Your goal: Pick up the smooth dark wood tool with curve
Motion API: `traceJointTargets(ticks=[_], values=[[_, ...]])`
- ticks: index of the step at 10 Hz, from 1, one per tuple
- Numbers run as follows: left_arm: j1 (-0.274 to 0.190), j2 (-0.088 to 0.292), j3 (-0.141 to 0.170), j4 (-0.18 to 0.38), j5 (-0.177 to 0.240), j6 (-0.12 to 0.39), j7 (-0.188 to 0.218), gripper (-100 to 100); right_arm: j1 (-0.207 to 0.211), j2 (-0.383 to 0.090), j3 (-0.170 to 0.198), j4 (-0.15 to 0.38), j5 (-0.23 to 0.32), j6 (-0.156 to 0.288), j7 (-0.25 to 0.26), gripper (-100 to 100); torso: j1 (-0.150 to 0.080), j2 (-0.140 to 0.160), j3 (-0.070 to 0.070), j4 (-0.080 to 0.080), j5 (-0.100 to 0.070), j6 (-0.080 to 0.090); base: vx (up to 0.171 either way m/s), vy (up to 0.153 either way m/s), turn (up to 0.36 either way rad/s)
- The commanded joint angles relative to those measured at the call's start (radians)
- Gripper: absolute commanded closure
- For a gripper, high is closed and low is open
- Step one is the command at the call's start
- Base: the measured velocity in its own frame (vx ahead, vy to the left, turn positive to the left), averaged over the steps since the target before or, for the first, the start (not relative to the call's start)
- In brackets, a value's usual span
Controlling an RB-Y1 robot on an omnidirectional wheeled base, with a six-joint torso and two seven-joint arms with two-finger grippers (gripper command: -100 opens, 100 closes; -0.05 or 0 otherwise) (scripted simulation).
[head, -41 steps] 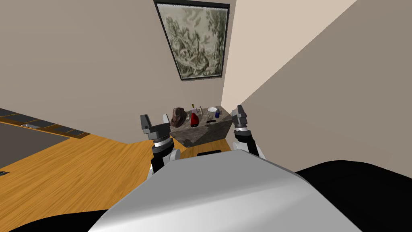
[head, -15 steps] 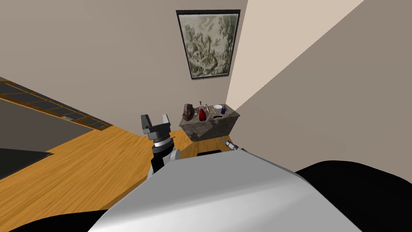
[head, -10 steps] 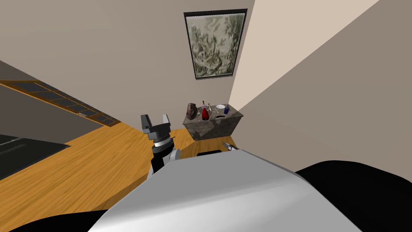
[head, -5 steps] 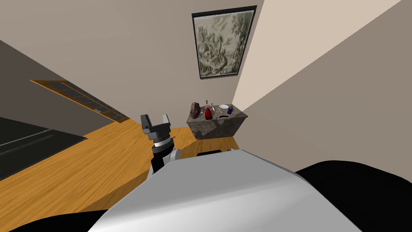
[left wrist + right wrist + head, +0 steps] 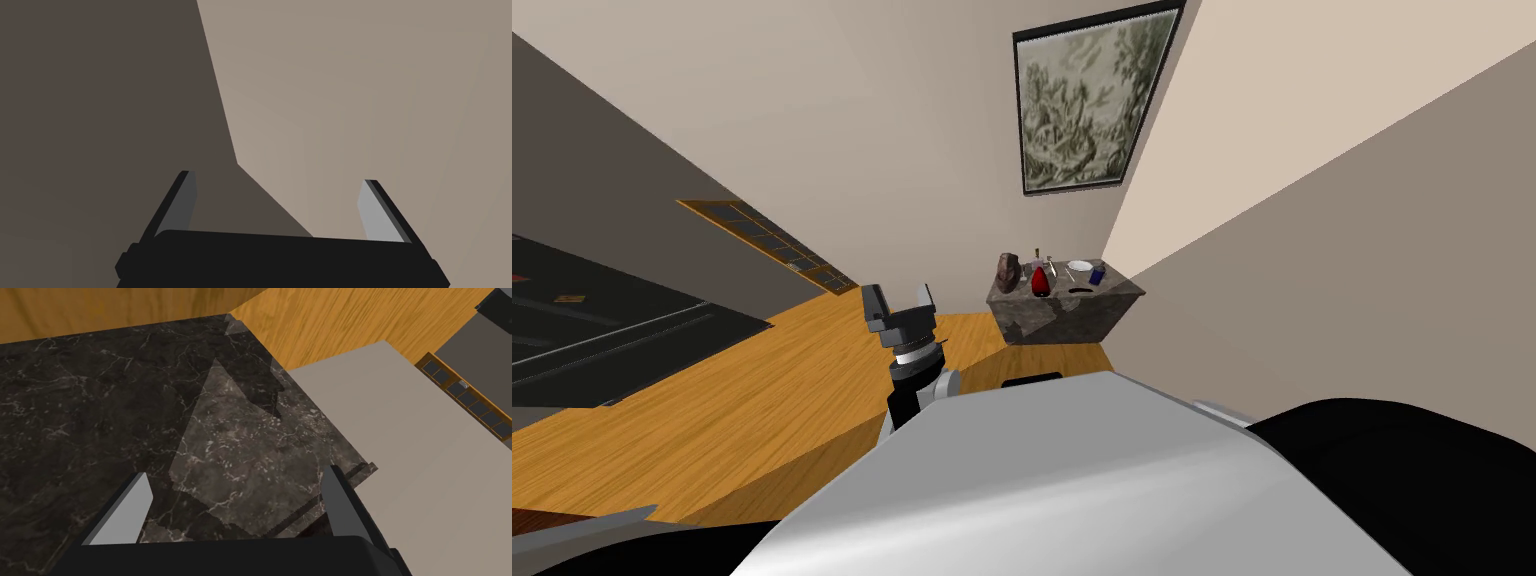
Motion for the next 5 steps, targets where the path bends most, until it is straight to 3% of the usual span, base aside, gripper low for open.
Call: traceJointTargets(ticks=[1,4,5], values=[[0.0,0.0,0.0,0.0,0.0,0.0,0.0,0,-0.004,-0.044,0.013,0.038,0.015,-0.005,0.011,-100,0.0,0.0,0.0,0.0,0.0,0.0,0.02,0.058,0.095],[0.0,0.0,0.0,0.0,0.0,0.0,0.0,0,-0.019,-0.13,0.048,0.137,0.068,-0.036,0.044,-100,-0.001,-0.001,-0.001,0.0,0.0,0.0,0.038,0.063,0.16],[0.0,0.0,0.0,0.0,0.0,0.0,0.0,0,-0.019,-0.158,0.048,0.137,0.068,-0.036,0.044,-100,-0.001,-0.002,-0.001,0.0,0.0,0.0,0.034,0.047,0.095]])
